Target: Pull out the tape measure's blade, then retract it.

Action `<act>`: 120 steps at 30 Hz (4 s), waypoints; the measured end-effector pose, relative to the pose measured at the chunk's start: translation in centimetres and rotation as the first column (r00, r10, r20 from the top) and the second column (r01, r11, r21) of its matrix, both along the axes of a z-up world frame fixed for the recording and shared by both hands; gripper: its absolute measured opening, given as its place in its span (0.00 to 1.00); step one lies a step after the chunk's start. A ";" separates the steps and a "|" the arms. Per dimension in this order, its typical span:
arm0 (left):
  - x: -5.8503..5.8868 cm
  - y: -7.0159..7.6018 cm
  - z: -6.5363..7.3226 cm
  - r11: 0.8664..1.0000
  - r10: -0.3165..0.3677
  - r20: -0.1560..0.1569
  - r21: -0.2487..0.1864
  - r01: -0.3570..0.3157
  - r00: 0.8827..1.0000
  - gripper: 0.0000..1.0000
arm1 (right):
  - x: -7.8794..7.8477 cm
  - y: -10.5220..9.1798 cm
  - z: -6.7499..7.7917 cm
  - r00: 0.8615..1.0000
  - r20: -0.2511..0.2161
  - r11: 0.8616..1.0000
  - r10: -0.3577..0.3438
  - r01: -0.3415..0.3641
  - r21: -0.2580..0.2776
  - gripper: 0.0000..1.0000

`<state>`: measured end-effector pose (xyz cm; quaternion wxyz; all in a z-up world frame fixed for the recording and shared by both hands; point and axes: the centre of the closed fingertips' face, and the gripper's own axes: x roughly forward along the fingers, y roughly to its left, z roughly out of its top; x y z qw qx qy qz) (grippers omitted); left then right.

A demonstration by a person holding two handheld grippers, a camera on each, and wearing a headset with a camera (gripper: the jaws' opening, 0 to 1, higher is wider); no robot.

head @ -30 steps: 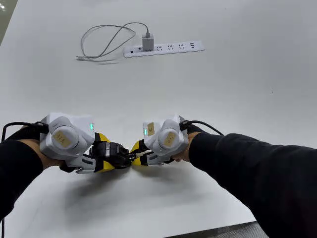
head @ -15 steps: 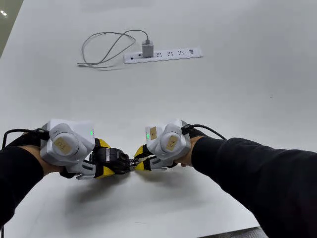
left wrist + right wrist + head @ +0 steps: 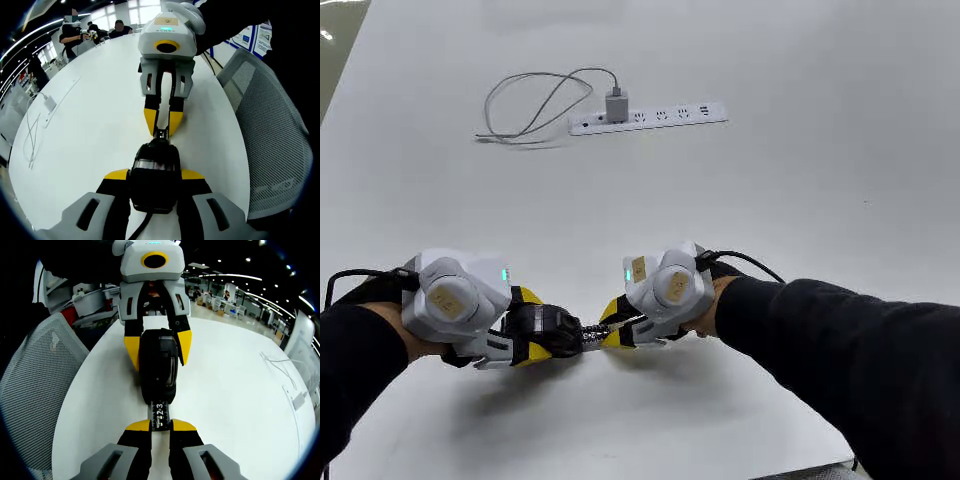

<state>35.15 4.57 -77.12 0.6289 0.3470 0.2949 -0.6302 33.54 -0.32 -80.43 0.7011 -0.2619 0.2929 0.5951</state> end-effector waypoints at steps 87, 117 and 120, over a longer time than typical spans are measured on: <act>0.0 0.0 0.1 1.000 0.004 0.012 0.000 -0.004 1.000 0.30 | -0.4 -4.4 0.1 0.998 -0.031 0.998 -0.062 0.062 -0.028 0.08; -0.2 -0.1 0.3 1.000 0.006 0.016 0.000 -0.006 1.000 0.30 | -0.6 -6.1 0.1 0.996 -0.031 0.996 -0.085 0.084 -0.035 0.08; -0.2 -0.1 0.3 1.000 0.007 0.016 -0.002 -0.007 1.000 0.30 | -0.6 -6.2 0.1 0.996 -0.029 0.996 -0.085 0.084 -0.036 0.08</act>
